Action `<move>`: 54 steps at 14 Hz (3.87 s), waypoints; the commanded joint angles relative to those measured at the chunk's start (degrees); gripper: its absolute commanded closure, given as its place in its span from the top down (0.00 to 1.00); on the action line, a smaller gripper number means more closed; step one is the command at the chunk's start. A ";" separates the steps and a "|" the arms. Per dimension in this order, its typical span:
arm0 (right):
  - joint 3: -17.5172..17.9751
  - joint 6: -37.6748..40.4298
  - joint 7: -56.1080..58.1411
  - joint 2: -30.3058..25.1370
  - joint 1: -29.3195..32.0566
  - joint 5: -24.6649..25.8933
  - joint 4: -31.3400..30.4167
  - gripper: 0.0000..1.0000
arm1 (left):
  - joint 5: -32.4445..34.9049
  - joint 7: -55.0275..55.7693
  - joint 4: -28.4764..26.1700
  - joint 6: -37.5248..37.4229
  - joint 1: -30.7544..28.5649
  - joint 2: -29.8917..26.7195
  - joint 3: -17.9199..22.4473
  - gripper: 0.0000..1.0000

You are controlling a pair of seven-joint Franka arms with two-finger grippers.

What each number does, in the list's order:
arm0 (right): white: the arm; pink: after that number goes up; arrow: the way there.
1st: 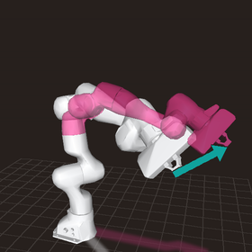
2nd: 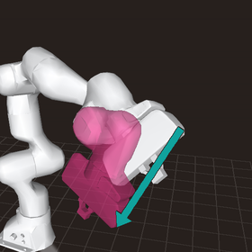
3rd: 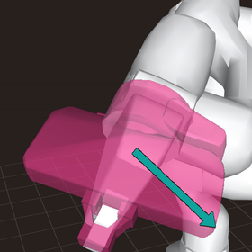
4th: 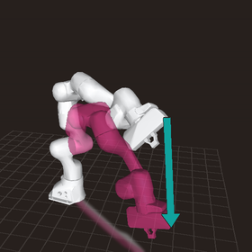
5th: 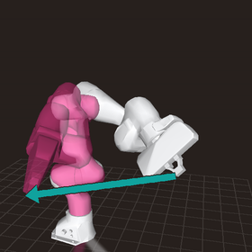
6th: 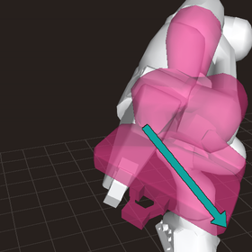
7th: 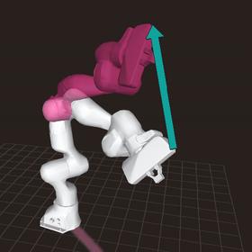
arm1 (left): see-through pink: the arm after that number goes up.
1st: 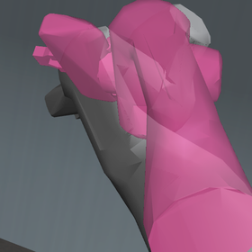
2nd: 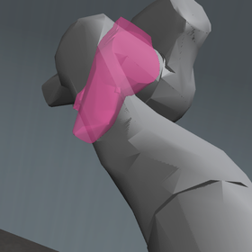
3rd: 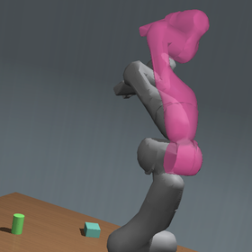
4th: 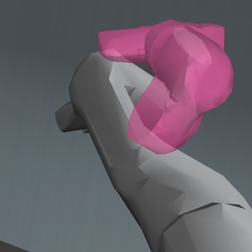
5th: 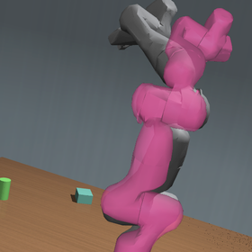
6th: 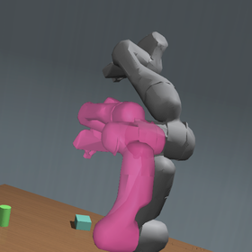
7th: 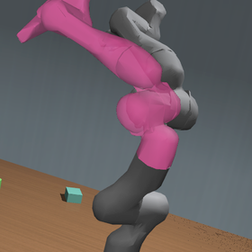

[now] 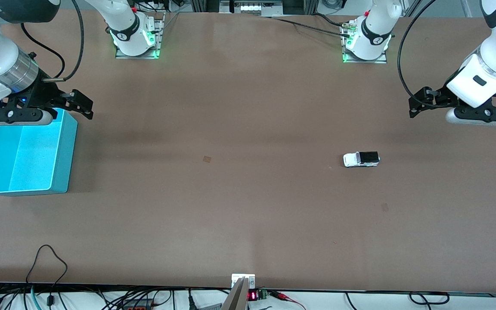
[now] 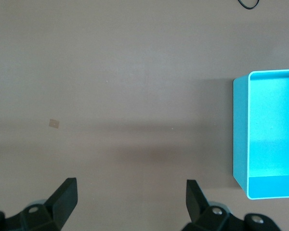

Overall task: Wind and store white jeep toy
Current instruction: 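Reach the left gripper toward the white toy jeep, then lower the left gripper over the jeep and close on it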

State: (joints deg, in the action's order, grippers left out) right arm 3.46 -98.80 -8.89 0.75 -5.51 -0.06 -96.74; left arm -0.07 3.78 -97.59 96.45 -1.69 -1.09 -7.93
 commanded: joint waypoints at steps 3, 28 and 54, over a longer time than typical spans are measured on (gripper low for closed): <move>-0.03 0.98 -0.86 -0.58 -0.20 0.24 0.32 1.00 | 1.13 -0.44 1.53 -1.53 -0.16 0.74 -0.33 1.00; -0.03 1.16 -0.86 -0.58 -0.29 0.24 0.32 1.00 | 3.23 -46.52 0.83 3.89 3.54 18.30 -0.15 1.00; -0.03 1.95 -0.78 -0.58 -0.20 0.15 0.32 1.00 | 6.58 -77.87 -25.98 50.24 -0.77 25.53 -2.08 0.44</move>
State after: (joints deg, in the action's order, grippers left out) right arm 3.46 -97.87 -8.90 0.75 -5.51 -0.06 -96.72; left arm 5.72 -72.55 -123.19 145.97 -1.65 25.12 -9.32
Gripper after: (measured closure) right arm 0.000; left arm 0.401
